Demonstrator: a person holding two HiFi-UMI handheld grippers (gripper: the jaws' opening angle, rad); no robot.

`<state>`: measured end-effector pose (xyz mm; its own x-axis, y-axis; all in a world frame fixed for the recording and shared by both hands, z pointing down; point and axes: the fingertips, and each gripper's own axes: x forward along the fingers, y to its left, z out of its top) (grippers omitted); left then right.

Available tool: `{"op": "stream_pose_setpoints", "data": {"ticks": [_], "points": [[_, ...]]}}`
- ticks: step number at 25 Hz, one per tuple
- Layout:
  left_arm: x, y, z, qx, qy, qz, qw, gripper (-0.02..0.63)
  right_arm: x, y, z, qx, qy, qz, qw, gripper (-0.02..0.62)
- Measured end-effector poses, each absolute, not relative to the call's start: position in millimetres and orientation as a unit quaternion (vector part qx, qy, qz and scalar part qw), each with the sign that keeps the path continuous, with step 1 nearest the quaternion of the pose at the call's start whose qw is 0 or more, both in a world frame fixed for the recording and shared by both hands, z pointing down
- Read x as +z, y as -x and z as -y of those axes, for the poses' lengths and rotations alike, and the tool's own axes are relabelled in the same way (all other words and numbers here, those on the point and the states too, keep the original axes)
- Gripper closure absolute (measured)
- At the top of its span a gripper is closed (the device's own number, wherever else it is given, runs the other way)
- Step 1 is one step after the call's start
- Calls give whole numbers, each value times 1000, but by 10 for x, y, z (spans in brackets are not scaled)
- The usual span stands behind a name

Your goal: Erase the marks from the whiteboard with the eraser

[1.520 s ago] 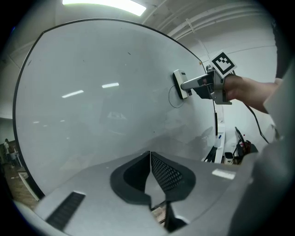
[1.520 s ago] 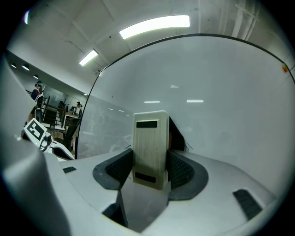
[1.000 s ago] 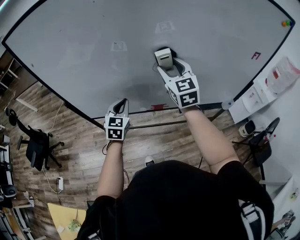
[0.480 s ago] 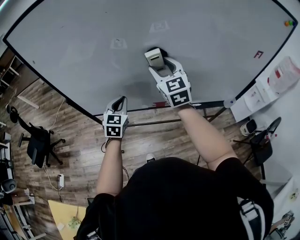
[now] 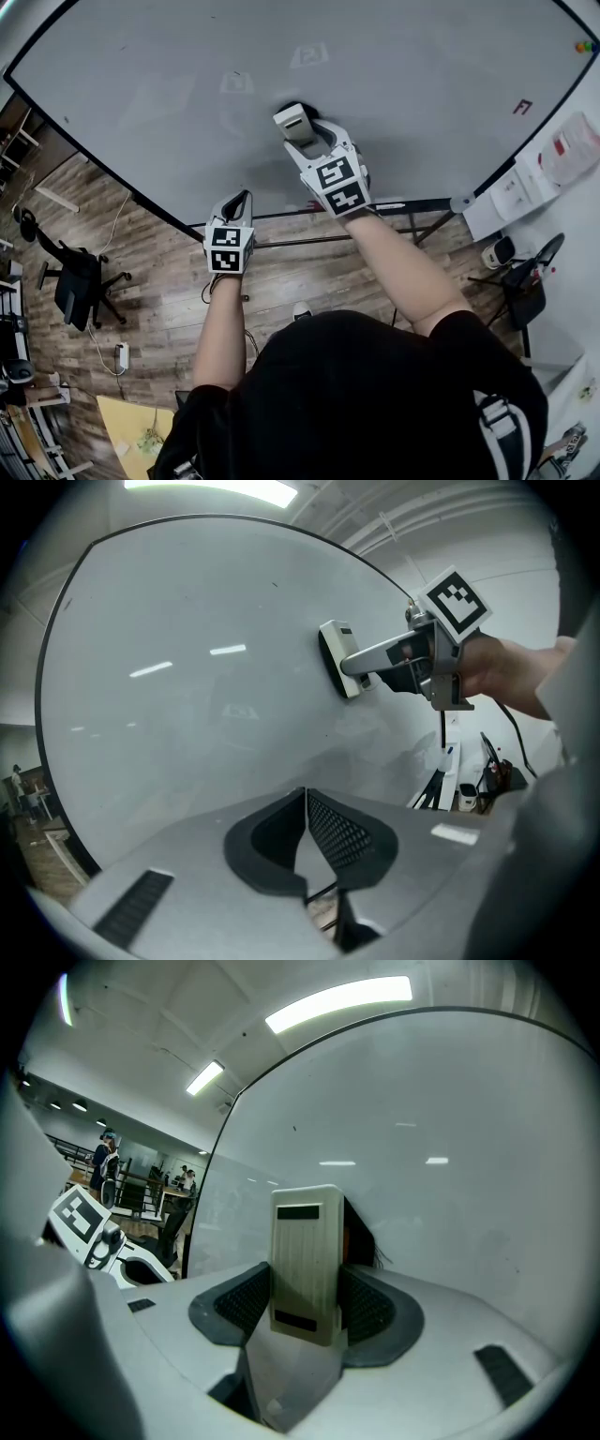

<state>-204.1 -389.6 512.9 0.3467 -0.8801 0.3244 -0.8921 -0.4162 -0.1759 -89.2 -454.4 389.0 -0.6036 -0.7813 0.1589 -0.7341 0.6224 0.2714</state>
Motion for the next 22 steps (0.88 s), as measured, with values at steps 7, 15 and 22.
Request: {"op": "stream_pose_setpoints", "data": {"ticks": [7, 15, 22], "points": [[5184, 2072, 3893, 188, -816, 546, 22, 594, 4010, 956, 4549, -97, -415, 893, 146, 367], [5215, 2114, 3878, 190, -816, 546, 24, 594, 4122, 935, 4549, -92, -412, 892, 163, 367], [5183, 2076, 3871, 188, -819, 542, 20, 594, 4157, 787, 4548, -94, -421, 885, 176, 367]]}}
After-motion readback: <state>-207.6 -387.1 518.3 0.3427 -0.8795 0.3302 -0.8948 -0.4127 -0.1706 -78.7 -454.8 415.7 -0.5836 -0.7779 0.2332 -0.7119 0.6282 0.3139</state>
